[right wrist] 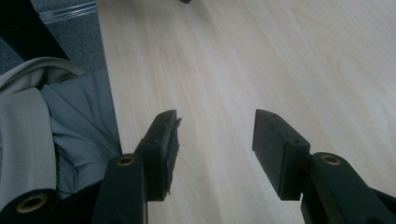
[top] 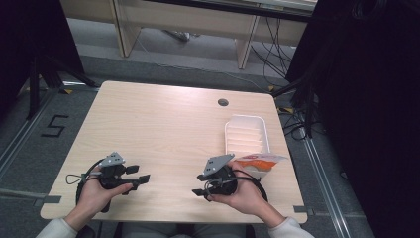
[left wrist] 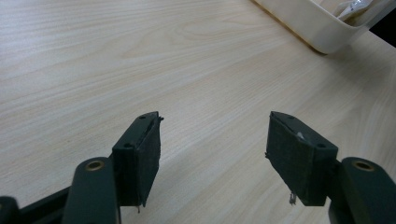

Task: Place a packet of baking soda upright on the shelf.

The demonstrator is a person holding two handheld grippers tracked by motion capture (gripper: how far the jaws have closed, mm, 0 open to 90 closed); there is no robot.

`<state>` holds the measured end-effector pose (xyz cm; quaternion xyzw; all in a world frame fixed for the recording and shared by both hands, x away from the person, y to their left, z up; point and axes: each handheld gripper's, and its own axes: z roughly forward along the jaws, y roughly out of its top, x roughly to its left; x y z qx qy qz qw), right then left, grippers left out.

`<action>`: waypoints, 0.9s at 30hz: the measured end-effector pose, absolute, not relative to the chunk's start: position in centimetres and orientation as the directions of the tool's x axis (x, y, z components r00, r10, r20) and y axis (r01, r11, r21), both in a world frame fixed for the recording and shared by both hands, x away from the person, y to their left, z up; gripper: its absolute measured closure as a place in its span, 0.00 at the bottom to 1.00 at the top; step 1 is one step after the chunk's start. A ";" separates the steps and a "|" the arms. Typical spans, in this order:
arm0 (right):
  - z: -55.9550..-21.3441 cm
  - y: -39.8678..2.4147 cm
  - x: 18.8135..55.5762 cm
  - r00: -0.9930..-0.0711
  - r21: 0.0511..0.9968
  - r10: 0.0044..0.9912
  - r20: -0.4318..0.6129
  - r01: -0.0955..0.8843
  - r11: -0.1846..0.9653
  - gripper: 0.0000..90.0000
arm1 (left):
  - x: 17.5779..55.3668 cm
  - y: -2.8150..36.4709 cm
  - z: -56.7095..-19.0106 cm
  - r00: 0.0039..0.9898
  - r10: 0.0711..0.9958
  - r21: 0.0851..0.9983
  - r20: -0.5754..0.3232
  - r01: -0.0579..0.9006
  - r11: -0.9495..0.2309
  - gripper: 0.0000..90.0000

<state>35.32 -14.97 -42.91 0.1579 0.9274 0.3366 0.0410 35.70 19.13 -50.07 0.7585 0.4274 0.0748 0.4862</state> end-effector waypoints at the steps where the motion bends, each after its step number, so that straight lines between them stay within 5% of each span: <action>1: -43.5 -15.1 35.3 -0.945 0.637 0.326 0.041 0.276 0.720 0.56 | 35.7 19.1 -50.1 0.623 0.722 0.800 -0.301 0.577 -0.164 0.38; 27: -46.9 -18.1 34.6 -0.921 0.676 0.379 0.090 0.336 0.656 0.54 | 35.6 19.0 -49.9 0.652 0.695 0.812 -0.303 0.558 -0.170 0.38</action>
